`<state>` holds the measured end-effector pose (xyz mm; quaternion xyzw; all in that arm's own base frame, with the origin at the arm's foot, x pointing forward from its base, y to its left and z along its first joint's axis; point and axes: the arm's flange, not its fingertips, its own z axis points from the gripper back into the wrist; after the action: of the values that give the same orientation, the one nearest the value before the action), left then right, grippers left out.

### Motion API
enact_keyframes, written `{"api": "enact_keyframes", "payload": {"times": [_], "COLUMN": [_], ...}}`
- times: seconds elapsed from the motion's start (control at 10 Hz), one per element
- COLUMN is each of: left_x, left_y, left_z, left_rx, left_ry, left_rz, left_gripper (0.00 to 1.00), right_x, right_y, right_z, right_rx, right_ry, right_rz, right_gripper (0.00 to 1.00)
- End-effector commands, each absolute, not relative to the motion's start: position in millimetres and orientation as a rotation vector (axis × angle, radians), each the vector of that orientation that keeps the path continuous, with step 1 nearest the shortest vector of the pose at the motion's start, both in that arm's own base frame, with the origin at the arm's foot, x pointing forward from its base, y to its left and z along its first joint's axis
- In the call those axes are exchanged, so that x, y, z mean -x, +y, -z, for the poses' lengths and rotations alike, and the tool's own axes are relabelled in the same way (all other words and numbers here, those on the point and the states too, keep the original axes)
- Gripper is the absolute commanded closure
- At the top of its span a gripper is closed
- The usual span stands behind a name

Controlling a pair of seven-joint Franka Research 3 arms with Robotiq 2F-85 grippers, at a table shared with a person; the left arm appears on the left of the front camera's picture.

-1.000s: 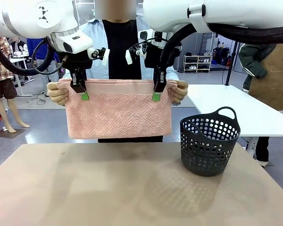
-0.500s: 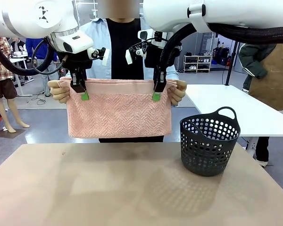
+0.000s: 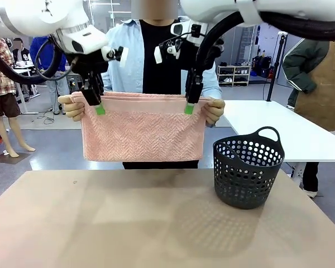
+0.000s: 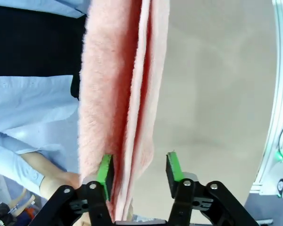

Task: Fold the towel.
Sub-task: Release the end of the 100 cm Hotel Towel you were holding.

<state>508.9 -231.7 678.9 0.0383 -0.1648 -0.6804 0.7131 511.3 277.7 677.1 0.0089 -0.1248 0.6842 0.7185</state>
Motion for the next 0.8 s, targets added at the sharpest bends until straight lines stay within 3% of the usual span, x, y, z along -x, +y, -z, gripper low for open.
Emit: {"api": "enact_keyframes", "payload": {"times": [0.0,0.1,0.2,0.3,0.7], "left_x": [-510.4,-508.6,-506.8,-504.6,-481.5], "left_y": [-215.9,-209.0,-198.6,-183.5,-89.7], "left_z": [-698.9,-708.6,-717.5,-726.6,-764.9], "left_rx": [-0.011,-0.002,0.025,0.059,0.199], "left_ry": [-0.390,-0.408,-0.420,-0.424,-0.508], "left_rz": [1.461,1.420,1.376,1.332,1.100], "left_gripper": [0.00,0.00,0.00,0.00,0.00], "right_x": [-508.3,-507.7,-507.8,-507.4,-483.3], "right_y": [265.6,253.7,236.9,214.8,103.2], "right_z": [-688.2,-695.5,-702.8,-710.4,-728.1], "right_rx": [-0.058,-0.105,-0.168,-0.230,-0.433], "right_ry": [-0.290,-0.301,-0.314,-0.322,-0.412], "right_rz": [-1.479,-1.463,-1.432,-1.381,-1.179], "right_gripper": [0.00,0.00,0.11,0.01,0.00]}}
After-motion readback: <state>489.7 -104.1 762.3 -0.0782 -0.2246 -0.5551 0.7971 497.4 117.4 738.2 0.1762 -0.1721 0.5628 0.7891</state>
